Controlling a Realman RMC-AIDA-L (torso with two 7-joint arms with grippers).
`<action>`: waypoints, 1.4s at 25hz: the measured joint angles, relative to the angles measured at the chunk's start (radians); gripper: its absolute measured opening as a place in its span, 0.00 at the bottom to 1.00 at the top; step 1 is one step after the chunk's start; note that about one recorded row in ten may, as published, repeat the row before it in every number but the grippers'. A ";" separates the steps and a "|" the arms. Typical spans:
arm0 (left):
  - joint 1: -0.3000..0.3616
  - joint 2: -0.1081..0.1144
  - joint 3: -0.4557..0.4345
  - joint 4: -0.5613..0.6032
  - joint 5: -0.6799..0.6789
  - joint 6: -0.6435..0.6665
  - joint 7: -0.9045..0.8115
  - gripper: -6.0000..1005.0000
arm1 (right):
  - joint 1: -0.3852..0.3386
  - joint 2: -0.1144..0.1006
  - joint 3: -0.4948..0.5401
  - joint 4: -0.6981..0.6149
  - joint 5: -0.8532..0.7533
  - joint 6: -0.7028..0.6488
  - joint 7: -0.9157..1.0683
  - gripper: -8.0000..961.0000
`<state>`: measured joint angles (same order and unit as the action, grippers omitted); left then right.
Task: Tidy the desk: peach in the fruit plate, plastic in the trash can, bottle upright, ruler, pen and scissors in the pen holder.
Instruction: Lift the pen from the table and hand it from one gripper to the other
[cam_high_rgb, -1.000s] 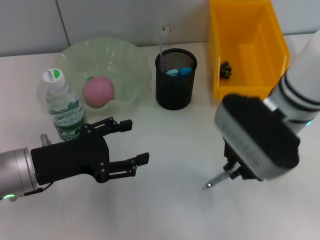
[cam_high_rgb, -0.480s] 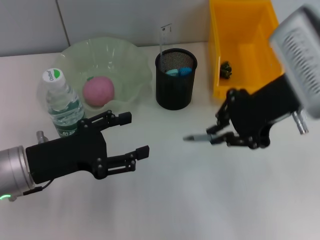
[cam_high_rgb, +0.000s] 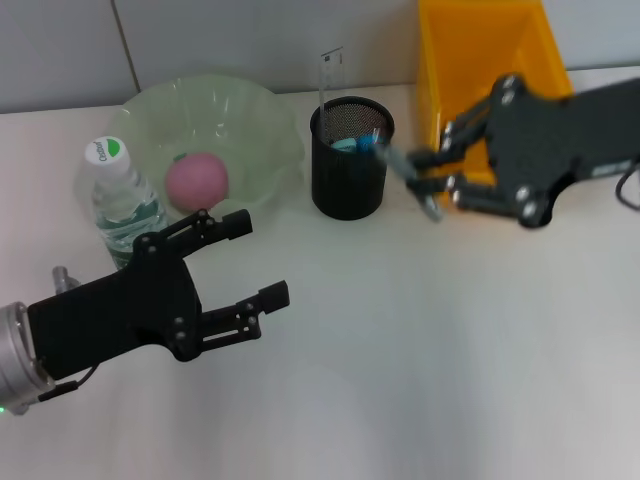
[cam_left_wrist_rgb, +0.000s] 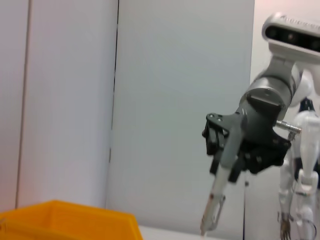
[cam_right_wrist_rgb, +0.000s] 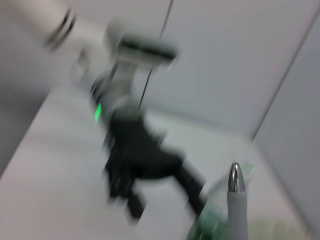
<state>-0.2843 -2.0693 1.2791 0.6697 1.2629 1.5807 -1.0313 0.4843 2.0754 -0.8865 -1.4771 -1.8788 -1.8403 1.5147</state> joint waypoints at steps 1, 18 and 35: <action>0.000 0.000 0.000 -0.012 -0.011 0.008 0.013 0.84 | -0.005 0.000 0.024 0.023 0.046 0.001 -0.002 0.13; -0.008 -0.005 0.009 -0.192 -0.235 0.148 0.210 0.84 | -0.022 -0.003 0.156 0.427 0.459 -0.001 0.049 0.13; -0.071 -0.009 0.247 -0.270 -0.561 0.154 0.383 0.84 | -0.008 -0.008 0.157 0.764 0.600 -0.003 0.106 0.13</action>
<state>-0.3557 -2.0785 1.5264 0.3999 0.7019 1.7349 -0.6480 0.4768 2.0673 -0.7295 -0.7130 -1.2790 -1.8429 1.6206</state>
